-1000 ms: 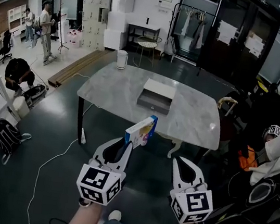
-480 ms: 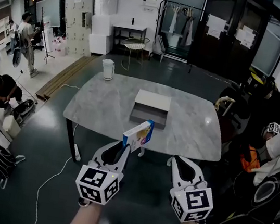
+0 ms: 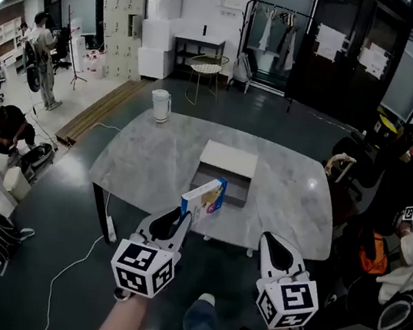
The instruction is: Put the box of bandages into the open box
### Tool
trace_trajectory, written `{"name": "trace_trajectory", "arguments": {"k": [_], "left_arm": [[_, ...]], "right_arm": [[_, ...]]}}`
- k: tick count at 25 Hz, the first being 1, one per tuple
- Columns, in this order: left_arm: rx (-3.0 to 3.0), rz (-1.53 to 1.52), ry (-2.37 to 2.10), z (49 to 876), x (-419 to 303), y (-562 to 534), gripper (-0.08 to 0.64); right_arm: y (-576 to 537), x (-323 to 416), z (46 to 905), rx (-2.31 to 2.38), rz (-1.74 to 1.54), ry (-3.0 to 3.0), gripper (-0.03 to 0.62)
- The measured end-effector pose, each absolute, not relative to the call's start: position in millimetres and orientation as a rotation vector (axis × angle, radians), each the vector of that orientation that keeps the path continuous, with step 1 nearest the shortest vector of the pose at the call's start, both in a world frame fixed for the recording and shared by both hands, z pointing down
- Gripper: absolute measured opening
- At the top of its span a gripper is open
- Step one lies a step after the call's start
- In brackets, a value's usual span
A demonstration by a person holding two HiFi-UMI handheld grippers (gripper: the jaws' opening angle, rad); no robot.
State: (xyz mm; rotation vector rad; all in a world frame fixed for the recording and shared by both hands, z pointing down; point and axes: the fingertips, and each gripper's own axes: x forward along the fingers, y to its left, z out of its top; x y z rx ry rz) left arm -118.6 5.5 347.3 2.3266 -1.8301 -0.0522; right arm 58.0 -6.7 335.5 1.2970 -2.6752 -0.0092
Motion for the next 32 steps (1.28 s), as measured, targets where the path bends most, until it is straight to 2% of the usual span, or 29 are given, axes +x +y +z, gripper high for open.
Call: {"name": "trace_trajectory", "arguments": {"k": [20,32], "left_arm": [[2.214,0.026,-1.818,372,-115,-187,0.080],[2.171,0.071,-1.771,390,-125,-241,0.080]], "right_arm": [[-215,69,353,1.248,0.097,-2.727,0.025],[-279,73,371,1.268,0.153,-2.703,0.025]]}}
